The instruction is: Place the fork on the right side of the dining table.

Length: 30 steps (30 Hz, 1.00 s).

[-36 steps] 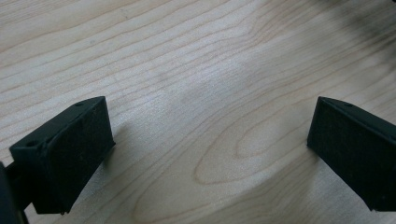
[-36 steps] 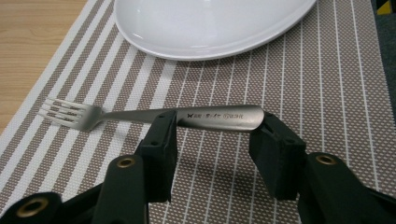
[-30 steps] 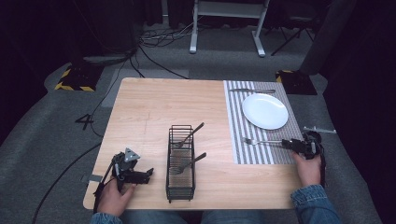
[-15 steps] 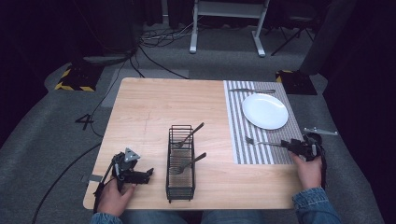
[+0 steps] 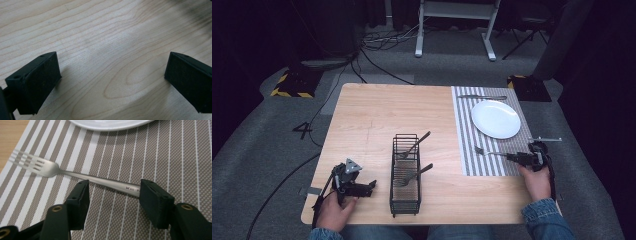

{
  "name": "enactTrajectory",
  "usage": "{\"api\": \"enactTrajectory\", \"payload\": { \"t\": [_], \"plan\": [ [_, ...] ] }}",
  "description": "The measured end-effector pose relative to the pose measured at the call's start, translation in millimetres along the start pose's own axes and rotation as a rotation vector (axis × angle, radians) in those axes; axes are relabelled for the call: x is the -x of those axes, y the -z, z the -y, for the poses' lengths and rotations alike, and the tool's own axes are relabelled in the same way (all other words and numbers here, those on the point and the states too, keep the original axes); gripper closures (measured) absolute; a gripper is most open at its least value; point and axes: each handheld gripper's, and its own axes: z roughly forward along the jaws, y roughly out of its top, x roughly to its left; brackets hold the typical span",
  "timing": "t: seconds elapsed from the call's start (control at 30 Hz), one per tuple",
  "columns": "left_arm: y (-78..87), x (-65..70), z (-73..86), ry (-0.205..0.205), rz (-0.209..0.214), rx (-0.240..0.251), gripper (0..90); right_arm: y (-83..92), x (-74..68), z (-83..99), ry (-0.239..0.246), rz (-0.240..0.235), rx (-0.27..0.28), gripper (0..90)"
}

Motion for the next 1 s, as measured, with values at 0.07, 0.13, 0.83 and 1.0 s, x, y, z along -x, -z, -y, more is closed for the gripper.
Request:
{"api": "enactTrajectory", "payload": {
  "t": [0.07, 0.13, 0.83, 1.0],
  "plan": [
    [0.0, 0.0, 0.0, 0.000, 0.000, 0.000, 0.3, -2.2, 2.1, -1.9, -0.011, 0.001, 0.012, 40.9],
    [0.0, 0.0, 0.0, 0.000, 0.000, 0.000, 0.2, -6.8, 5.2, -4.9, -0.019, 0.008, 0.030, 40.0],
    [0.1, 0.0, 0.0, 0.000, -0.001, -0.001, 0.3, 34.7, -15.8, -7.6, 0.057, -0.023, 0.119, 39.5],
    [0.0, 0.0, 0.0, 0.000, 0.000, 0.000, 0.3, 44.8, -27.3, -9.3, 0.101, -0.034, 0.132, 37.1]
  ]
}}
